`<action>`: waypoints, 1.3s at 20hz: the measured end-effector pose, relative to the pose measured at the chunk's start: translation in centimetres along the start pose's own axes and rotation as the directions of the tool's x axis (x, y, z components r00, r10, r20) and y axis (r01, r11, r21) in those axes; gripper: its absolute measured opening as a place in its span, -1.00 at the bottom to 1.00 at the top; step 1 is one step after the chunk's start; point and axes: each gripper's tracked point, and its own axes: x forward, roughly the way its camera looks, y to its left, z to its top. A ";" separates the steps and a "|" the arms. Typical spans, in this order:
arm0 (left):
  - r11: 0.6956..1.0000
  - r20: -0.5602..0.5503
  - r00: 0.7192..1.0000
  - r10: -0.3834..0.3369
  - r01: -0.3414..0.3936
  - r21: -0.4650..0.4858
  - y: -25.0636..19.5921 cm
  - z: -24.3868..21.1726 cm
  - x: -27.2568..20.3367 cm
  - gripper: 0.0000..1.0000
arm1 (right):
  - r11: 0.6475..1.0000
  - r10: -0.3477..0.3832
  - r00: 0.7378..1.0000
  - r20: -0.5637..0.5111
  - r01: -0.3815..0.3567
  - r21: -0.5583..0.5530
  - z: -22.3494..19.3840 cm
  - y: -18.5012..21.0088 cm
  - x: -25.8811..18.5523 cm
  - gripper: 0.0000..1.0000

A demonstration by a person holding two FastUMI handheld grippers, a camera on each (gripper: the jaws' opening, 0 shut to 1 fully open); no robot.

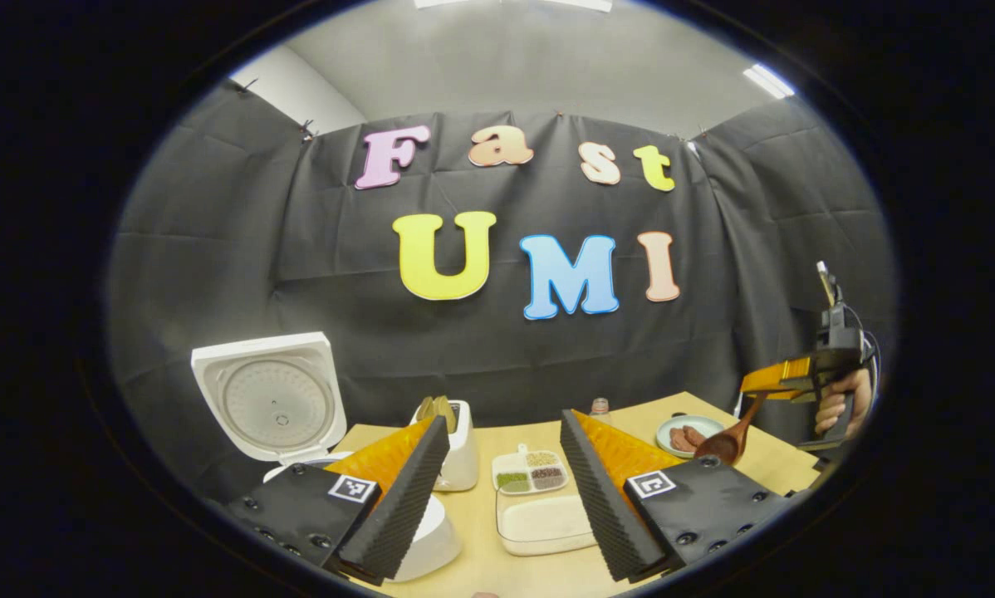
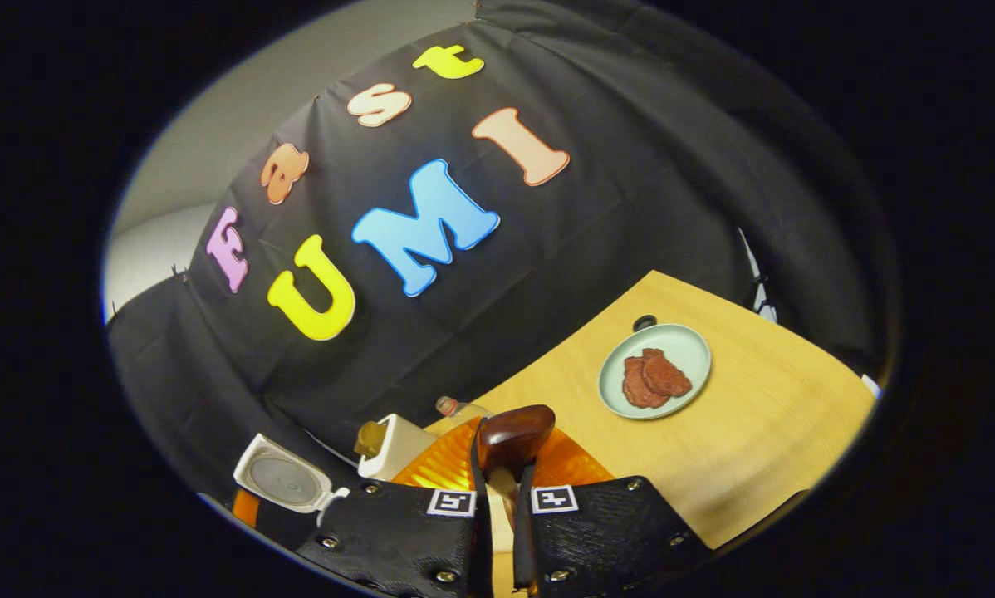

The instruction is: Close the left gripper, press the button to open the rice cooker; take a wooden spoon from the chopstick holder with the right hand, scoop a spoonful of rice and pour it into the rice cooker, then put the wooden spoon back into the chopstick holder.

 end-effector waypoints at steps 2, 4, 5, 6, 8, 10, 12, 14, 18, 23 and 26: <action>1.000 -0.006 1.000 0.006 -0.006 0.010 0.1 -0.2 -0.1 0.89 | 0.999 -0.018 0.999 -0.026 0.018 -0.026 -1.4 -0.7 0.4 -0.81; 1.000 -0.015 1.000 0.015 -0.015 0.021 0.4 -0.4 -0.4 0.89 | 0.998 -0.042 0.998 -0.049 0.040 -0.048 -2.7 -1.4 1.2 -0.81; 1.000 -0.019 1.000 0.020 -0.020 0.022 0.5 -0.5 -0.6 0.89 | 0.996 -0.060 0.997 -0.058 0.056 -0.068 -3.4 -2.0 1.5 -0.80; 0.999 -0.021 0.999 0.024 -0.024 0.022 0.7 -0.5 -0.8 0.83 | 0.994 -0.072 0.995 -0.068 0.066 -0.087 -4.1 -2.3 1.8 -0.80; 0.999 -0.026 0.999 0.042 -0.042 0.014 1.3 -0.7 -1.1 0.82 | 0.991 -0.089 0.992 -0.091 0.079 -0.109 -5.5 -2.7 2.2 -0.80; 0.998 -0.033 0.998 0.057 -0.057 0.004 1.9 -0.9 -1.5 0.82 | 0.987 -0.105 0.988 -0.114 0.090 -0.135 -6.9 -3.1 2.9 -0.80; 0.998 -0.035 0.997 0.069 -0.069 0.004 2.3 -0.8 -1.9 0.82 | 0.984 -0.114 0.984 -0.137 0.093 -0.155 -8.2 -3.2 3.6 -0.79; 0.997 -0.038 0.996 0.076 -0.076 0.012 2.5 -0.9 -2.2 0.89 | 0.978 -0.127 0.981 -0.147 0.099 -0.184 -9.2 -3.7 4.3 -0.80; 0.997 -0.038 0.997 0.074 -0.074 0.011 2.4 -1.0 -2.3 0.82 | 0.974 -0.129 0.980 -0.152 0.096 -0.206 -10.2 -4.1 4.7 -0.79; 0.999 -0.024 0.999 0.047 -0.047 -0.004 1.6 -0.6 -1.6 0.89 | 0.906 -0.231 0.973 0.002 0.216 -0.364 -5.9 -7.2 2.1 0.55; 0.999 -0.006 0.999 0.040 -0.040 -0.015 1.4 0.1 -0.9 0.89 | 0.866 -0.199 0.968 0.155 0.247 -0.434 -0.5 -4.9 -1.7 0.92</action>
